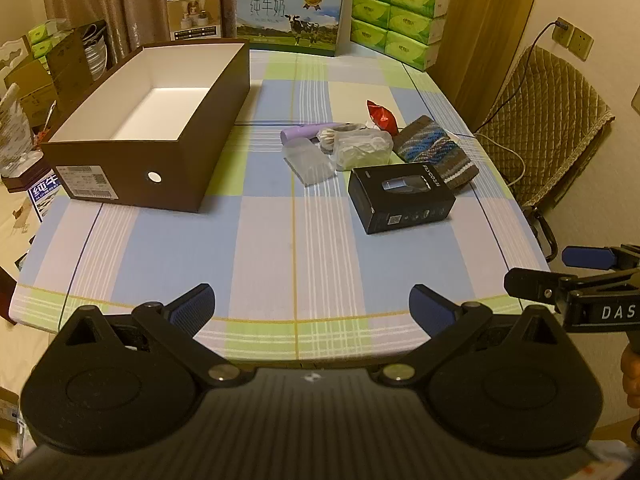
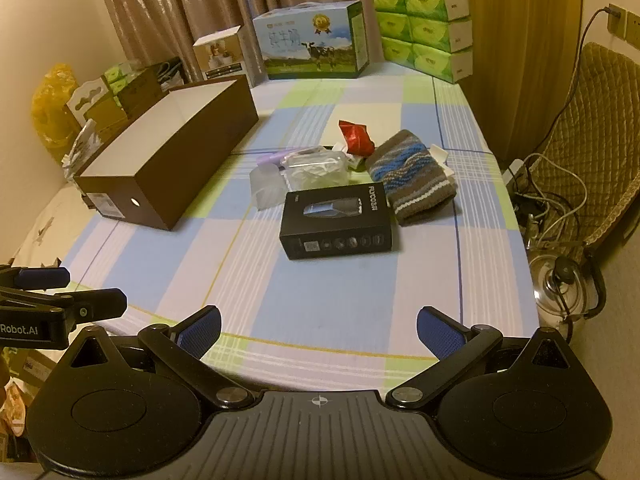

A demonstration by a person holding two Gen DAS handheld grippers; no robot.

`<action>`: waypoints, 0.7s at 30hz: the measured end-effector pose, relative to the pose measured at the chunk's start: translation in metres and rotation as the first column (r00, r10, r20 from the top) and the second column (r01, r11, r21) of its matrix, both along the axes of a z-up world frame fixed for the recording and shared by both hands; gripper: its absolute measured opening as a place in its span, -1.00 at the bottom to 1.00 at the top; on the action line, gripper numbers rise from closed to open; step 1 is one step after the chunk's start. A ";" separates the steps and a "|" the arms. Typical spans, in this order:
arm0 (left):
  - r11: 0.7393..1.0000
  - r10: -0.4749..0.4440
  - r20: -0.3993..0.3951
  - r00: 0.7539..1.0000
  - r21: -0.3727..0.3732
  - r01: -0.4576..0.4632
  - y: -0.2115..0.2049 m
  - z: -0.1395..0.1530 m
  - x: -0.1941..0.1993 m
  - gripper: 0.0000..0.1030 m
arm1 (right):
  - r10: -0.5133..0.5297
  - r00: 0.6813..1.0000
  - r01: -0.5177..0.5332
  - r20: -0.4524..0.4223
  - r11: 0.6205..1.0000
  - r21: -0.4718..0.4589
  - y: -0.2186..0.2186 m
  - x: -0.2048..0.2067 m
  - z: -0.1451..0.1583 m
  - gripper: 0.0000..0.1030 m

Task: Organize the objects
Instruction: 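Move both tools toward the black FLYCO box on the table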

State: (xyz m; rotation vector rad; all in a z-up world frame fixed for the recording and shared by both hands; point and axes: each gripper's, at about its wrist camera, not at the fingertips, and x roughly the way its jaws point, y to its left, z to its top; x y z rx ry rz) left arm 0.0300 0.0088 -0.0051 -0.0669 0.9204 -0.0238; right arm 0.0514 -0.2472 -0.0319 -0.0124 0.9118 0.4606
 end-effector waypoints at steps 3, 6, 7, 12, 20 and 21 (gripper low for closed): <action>1.000 -0.004 -0.003 1.000 0.001 0.004 0.000 0.000 0.005 0.98 | -0.003 1.000 0.003 -0.002 1.000 0.001 0.001 0.004 0.000 0.97; 1.000 -0.007 -0.006 1.000 0.002 0.007 0.001 0.001 0.010 0.98 | -0.007 1.000 0.007 -0.004 1.000 0.001 0.002 0.009 0.000 0.97; 1.000 -0.009 -0.006 1.000 0.002 0.009 0.001 0.001 0.011 0.98 | -0.008 1.000 0.008 -0.005 1.000 0.002 0.002 0.011 -0.001 0.97; 1.000 -0.021 -0.009 1.000 0.001 0.021 0.001 0.000 0.022 0.98 | -0.021 1.000 0.021 -0.008 1.000 0.002 0.002 0.019 -0.001 0.97; 0.999 -0.045 -0.019 0.999 0.002 0.045 0.002 -0.001 0.043 0.98 | -0.047 0.999 0.047 -0.018 0.999 0.003 0.004 0.033 -0.003 0.97; 0.999 -0.048 -0.021 0.999 0.002 0.048 0.002 -0.001 0.045 0.98 | -0.051 0.999 0.051 -0.019 0.999 0.003 0.004 0.035 -0.003 0.97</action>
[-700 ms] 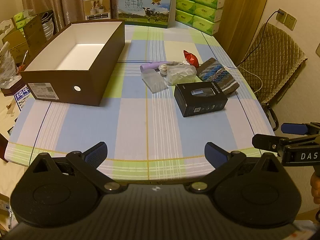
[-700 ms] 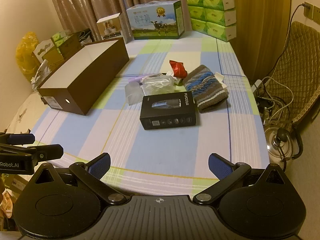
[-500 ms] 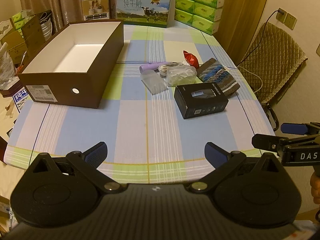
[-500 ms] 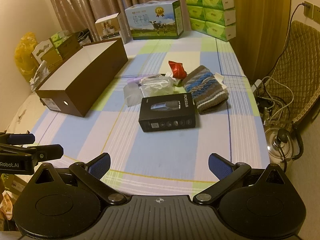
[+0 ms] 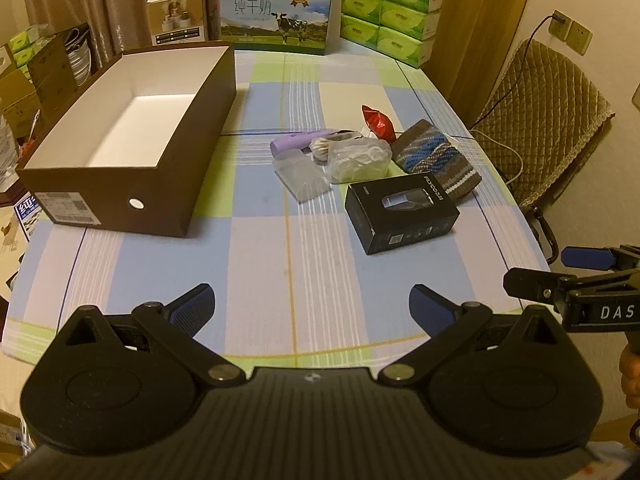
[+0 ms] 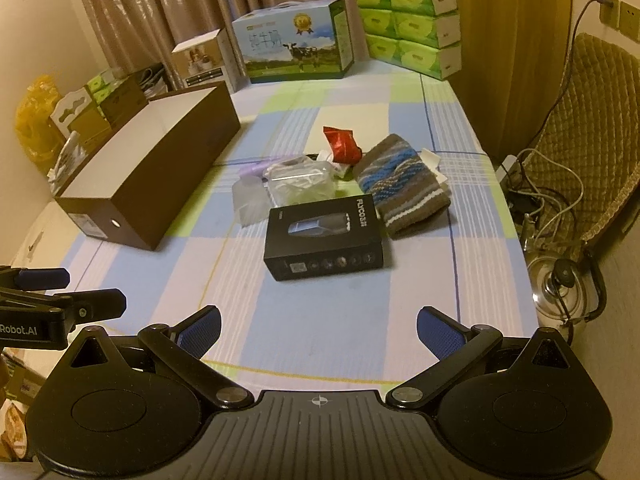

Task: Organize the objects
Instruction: 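Move both tools toward the black FLYCO box on the table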

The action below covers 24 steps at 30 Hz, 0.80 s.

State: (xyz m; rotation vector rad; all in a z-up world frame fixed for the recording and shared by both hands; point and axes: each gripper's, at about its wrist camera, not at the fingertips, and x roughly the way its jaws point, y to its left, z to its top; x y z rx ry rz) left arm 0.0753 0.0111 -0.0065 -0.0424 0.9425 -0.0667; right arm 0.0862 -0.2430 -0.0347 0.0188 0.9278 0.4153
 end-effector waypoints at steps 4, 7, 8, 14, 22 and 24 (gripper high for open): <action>1.000 -0.019 -0.005 1.000 0.001 0.019 0.001 -0.001 0.012 0.98 | -0.019 1.000 0.019 -0.004 1.000 0.001 0.002 0.007 -0.001 0.97; 0.999 -0.036 -0.008 0.999 0.001 0.036 0.003 -0.001 0.022 0.98 | -0.038 0.999 0.038 -0.007 0.999 0.001 0.004 0.013 -0.001 0.97; 0.999 -0.043 -0.008 0.999 0.001 0.043 0.004 -0.001 0.026 0.98 | -0.044 0.999 0.044 -0.007 0.999 0.000 0.005 0.015 -0.001 0.97; 0.997 -0.080 -0.007 0.997 0.006 0.080 0.008 -0.001 0.048 0.98 | -0.079 0.997 0.079 -0.008 0.997 -0.001 0.013 0.028 0.000 0.97; 0.990 -0.140 -0.012 0.990 0.007 0.140 0.020 0.000 0.075 0.98 | -0.135 0.991 0.135 -0.013 0.991 -0.003 0.029 0.041 0.001 0.97; 0.988 -0.157 -0.014 0.987 0.008 0.157 0.024 0.000 0.081 0.98 | -0.151 0.988 0.151 -0.014 0.988 -0.003 0.034 0.044 0.000 0.97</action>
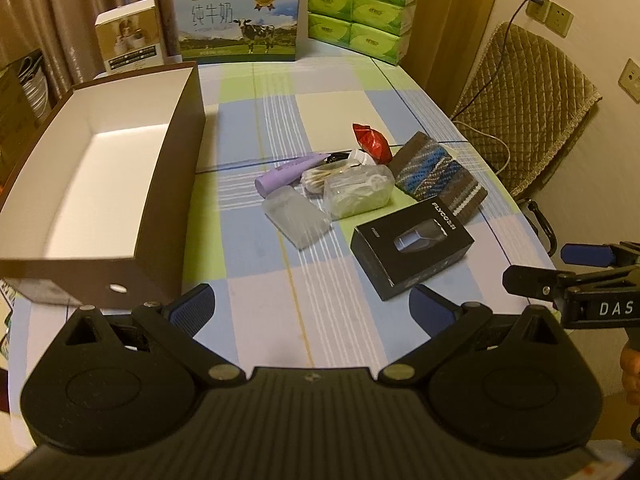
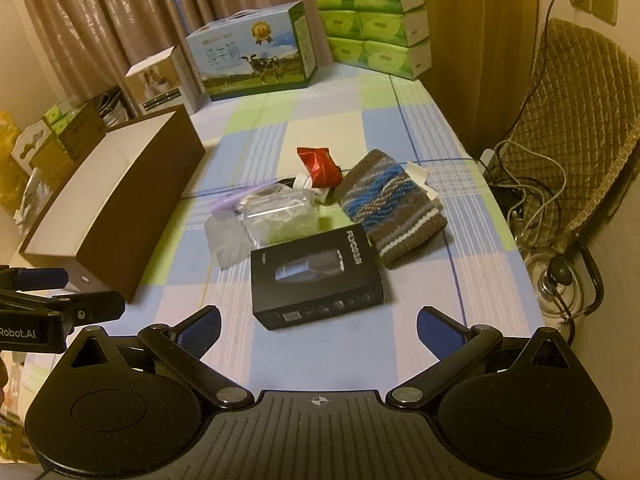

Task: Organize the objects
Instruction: 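Move both tools toward the black FLYCO box on the table, then grasp the black FLYCO box with the left gripper and lift it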

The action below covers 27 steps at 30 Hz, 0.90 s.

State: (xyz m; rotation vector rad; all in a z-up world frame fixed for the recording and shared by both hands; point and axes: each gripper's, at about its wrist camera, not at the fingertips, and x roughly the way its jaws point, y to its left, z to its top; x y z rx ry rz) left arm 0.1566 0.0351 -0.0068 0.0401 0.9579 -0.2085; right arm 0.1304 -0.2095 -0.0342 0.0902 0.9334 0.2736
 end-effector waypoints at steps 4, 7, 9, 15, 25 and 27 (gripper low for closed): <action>0.999 -0.038 0.000 0.999 0.003 0.038 0.008 -0.001 0.013 0.98 | -0.033 0.999 0.033 -0.003 0.999 0.002 0.010 0.005 -0.001 0.97; 0.997 -0.071 0.002 0.997 0.002 0.071 0.014 -0.001 0.022 0.98 | -0.057 0.998 0.057 -0.001 0.998 0.002 0.017 0.009 -0.003 0.97; 0.995 -0.097 0.008 0.995 0.003 0.097 0.016 -0.002 0.027 0.98 | -0.072 0.997 0.072 0.001 0.997 0.007 0.020 0.011 -0.005 0.97; 0.986 -0.165 -0.001 0.986 0.011 0.165 0.016 -0.007 0.045 0.98 | -0.113 0.994 0.114 -0.010 0.993 0.031 0.017 0.020 -0.009 0.97; 0.970 -0.243 -0.006 0.970 -0.002 0.243 -0.015 -0.023 0.068 0.98 | -0.118 0.992 0.119 -0.042 0.993 0.026 -0.019 0.047 -0.021 0.97; 0.966 -0.259 -0.006 0.966 -0.005 0.259 -0.025 -0.029 0.071 0.98 | -0.109 0.993 0.110 -0.047 0.994 0.024 -0.028 0.053 -0.024 0.97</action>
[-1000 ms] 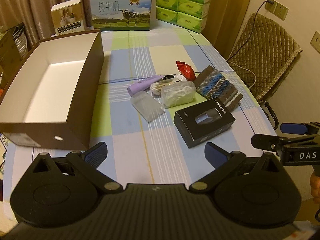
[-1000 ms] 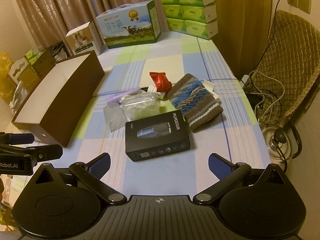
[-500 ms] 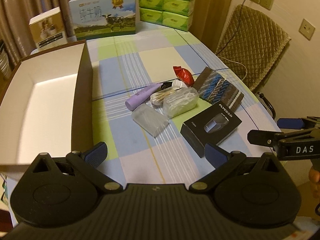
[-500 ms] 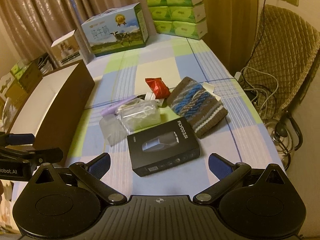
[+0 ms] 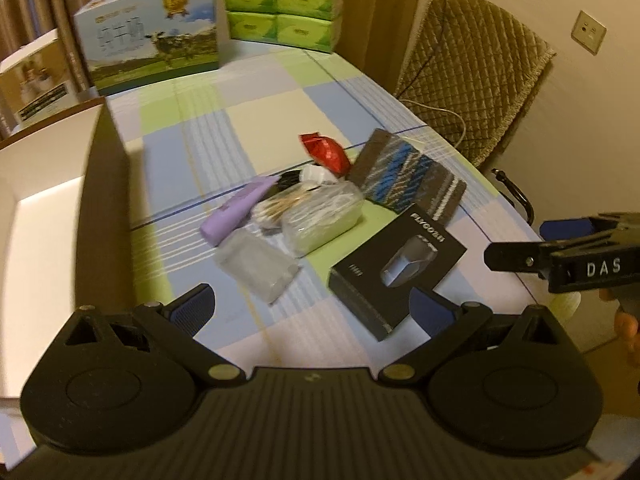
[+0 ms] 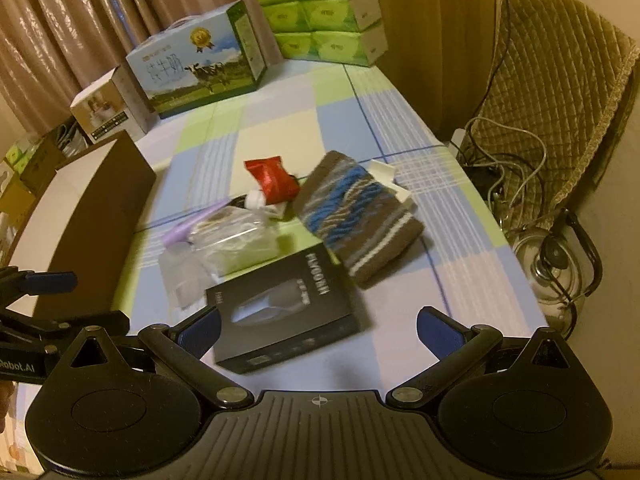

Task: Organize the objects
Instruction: 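Grasp the black FLYCO box with the left gripper and lift it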

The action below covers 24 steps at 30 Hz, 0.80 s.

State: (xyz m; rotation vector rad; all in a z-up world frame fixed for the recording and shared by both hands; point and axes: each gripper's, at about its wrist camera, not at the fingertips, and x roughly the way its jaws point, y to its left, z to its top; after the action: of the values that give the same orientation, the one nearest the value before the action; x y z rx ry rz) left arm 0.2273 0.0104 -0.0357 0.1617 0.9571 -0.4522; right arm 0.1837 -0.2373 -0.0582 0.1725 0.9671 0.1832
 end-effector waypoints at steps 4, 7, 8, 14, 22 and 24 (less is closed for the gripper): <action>0.998 -0.057 0.004 0.998 0.014 0.056 -0.024 -0.014 0.004 0.98 | 0.004 1.000 -0.004 -0.012 1.000 0.000 -0.020 0.007 -0.005 0.97; 0.991 -0.128 0.017 0.992 0.033 0.127 -0.046 -0.026 0.006 0.98 | -0.009 0.999 0.009 -0.032 1.000 0.007 -0.038 0.010 -0.010 0.97; 0.986 -0.161 0.023 0.987 0.039 0.160 -0.054 -0.031 0.007 0.98 | -0.015 0.999 0.016 -0.038 1.000 0.007 -0.042 0.011 -0.011 0.97; 0.949 -0.304 -0.007 0.953 0.079 0.304 -0.090 -0.063 0.019 0.98 | -0.061 0.996 0.062 -0.059 0.998 0.017 -0.071 0.009 -0.014 0.97; 0.909 -0.391 -0.063 0.918 0.129 0.396 -0.119 -0.093 0.040 0.98 | -0.132 0.987 0.134 -0.089 0.991 0.016 -0.099 0.000 -0.021 0.97; 0.908 -0.390 -0.076 0.918 0.132 0.397 -0.123 -0.098 0.045 0.98 | -0.144 0.985 0.147 -0.095 0.989 0.016 -0.103 -0.001 -0.023 0.97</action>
State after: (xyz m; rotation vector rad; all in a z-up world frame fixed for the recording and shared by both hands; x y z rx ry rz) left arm 0.2727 -0.1122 -0.1336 0.4849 1.0069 -0.7616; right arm 0.1825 -0.3405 -0.0808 0.2736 1.0422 0.0519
